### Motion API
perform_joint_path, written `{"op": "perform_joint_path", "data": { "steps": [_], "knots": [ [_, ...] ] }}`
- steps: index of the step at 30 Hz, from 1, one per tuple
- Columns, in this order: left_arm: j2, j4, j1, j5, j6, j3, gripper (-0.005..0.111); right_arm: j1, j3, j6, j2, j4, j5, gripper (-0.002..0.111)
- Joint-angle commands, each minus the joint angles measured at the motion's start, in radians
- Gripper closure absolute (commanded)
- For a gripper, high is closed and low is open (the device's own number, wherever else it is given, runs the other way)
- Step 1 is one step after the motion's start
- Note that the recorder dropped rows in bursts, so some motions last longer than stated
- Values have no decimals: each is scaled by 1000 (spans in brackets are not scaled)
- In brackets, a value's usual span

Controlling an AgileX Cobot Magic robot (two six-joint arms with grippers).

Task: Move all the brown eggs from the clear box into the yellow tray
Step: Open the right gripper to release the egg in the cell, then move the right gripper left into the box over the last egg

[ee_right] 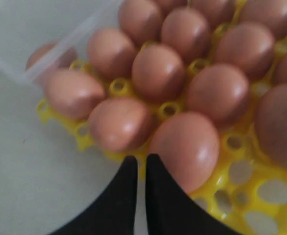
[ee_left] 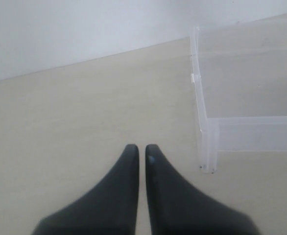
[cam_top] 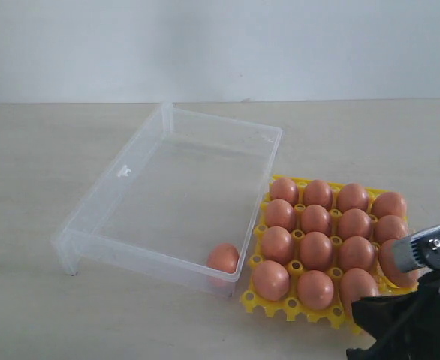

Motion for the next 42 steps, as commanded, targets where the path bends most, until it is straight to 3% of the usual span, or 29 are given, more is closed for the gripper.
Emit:
{"op": "perform_joint_path", "data": {
  "steps": [1, 10, 20, 42],
  "knots": [
    [-4, 0, 4, -4, -11, 4, 103, -3, -38, -7, -8, -24, 138, 108],
    [-4, 0, 4, -4, -11, 4, 103, -3, -38, -201, 33, -24, 11, 108],
    [-4, 0, 4, -4, -11, 4, 103, -3, -38, -203, 123, -24, 30, 108],
    [-4, 0, 4, -4, -11, 4, 103, -3, -38, -275, 314, 84, -138, 108]
  ]
}}
